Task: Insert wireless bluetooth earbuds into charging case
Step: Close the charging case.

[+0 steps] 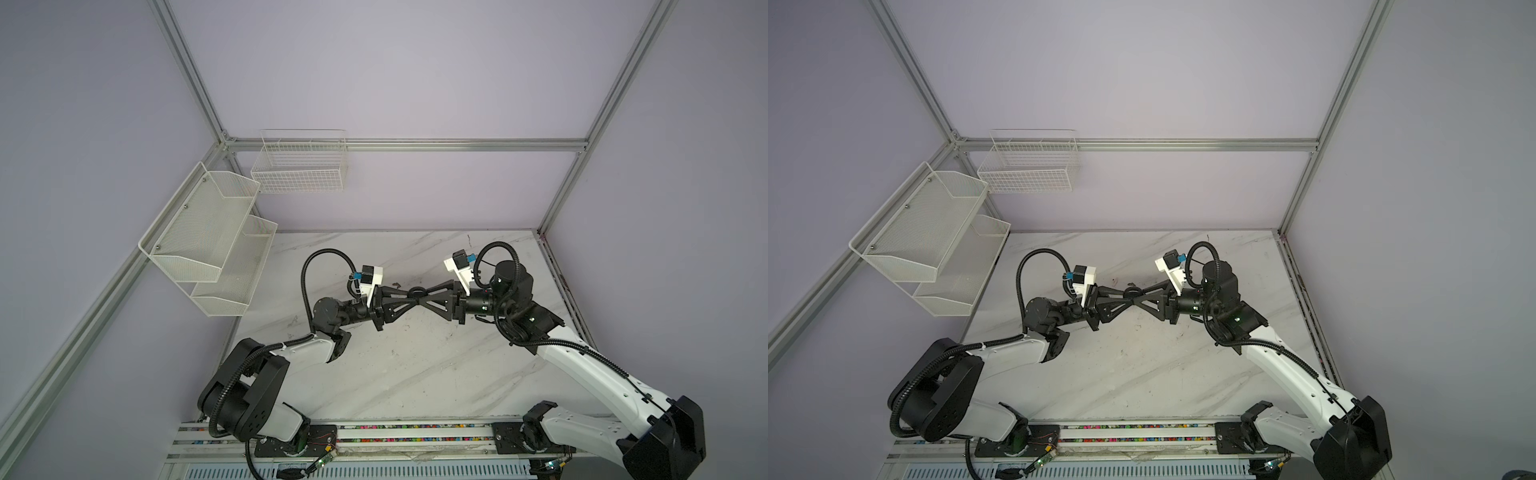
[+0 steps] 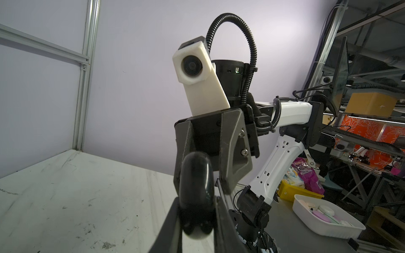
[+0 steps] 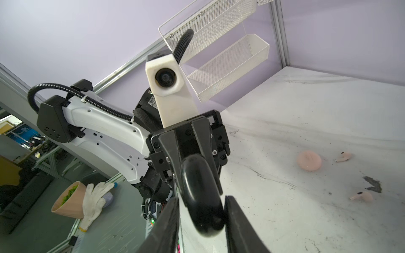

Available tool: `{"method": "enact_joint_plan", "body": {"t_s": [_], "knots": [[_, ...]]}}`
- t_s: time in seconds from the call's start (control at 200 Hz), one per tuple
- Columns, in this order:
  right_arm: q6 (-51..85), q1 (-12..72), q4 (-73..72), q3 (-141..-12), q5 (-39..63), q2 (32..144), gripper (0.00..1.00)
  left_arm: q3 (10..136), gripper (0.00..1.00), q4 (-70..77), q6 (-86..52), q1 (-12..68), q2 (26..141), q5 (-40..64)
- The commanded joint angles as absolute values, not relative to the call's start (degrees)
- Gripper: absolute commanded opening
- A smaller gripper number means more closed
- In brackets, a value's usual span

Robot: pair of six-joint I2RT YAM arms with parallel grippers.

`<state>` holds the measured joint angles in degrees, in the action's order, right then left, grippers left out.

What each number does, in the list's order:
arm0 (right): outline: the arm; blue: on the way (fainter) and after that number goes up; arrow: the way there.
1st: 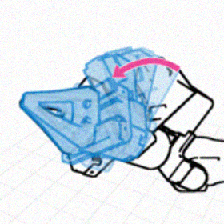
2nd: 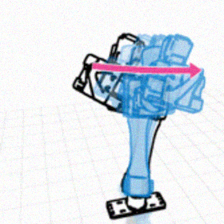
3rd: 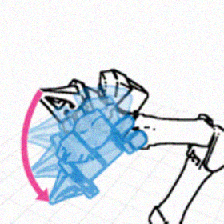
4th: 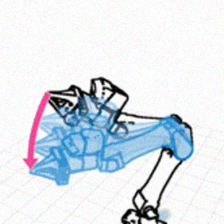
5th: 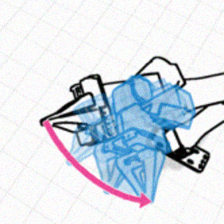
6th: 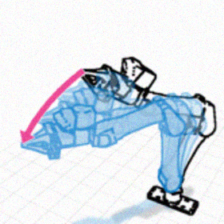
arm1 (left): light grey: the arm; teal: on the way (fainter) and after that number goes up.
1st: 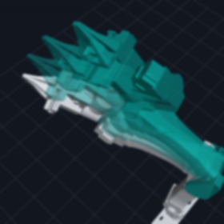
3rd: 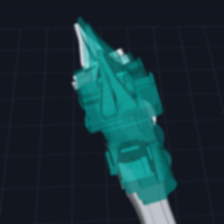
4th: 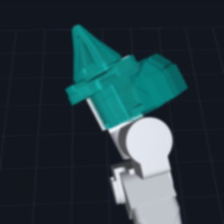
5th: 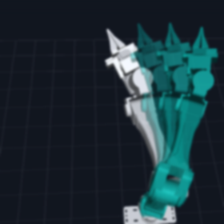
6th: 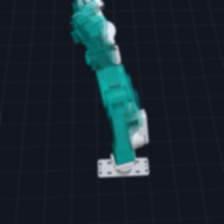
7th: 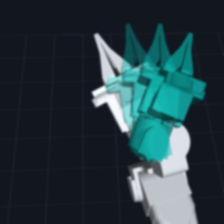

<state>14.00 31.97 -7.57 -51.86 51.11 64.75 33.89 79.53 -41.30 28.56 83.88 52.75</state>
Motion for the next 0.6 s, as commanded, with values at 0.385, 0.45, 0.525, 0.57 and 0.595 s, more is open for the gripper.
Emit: {"method": "enact_joint_plan", "body": {"t_s": [0.385,0.45,0.525,0.57,0.595], "knots": [[15.37,31.82,-13.13,-53.01,54.29,65.61,0.38,33.66,0.00,82.98,-41.75,28.39,84.13,52.93],[15.69,31.82,-13.61,-53.09,54.32,65.69,0.40,33.66,0.00,82.97,-41.84,28.39,84.20,52.91],[15.97,31.82,-14.20,-53.09,54.72,66.01,0.39,33.66,0.00,83.12,-42.01,28.39,84.15,52.93],[16.32,31.82,-14.71,-53.09,55.17,66.23,0.37,33.73,0.00,83.13,-42.14,28.39,84.20,52.82],[16.35,31.82,-14.84,-53.06,55.35,66.39,0.36,33.75,0.00,83.10,-42.25,28.39,84.20,52.82]]}}
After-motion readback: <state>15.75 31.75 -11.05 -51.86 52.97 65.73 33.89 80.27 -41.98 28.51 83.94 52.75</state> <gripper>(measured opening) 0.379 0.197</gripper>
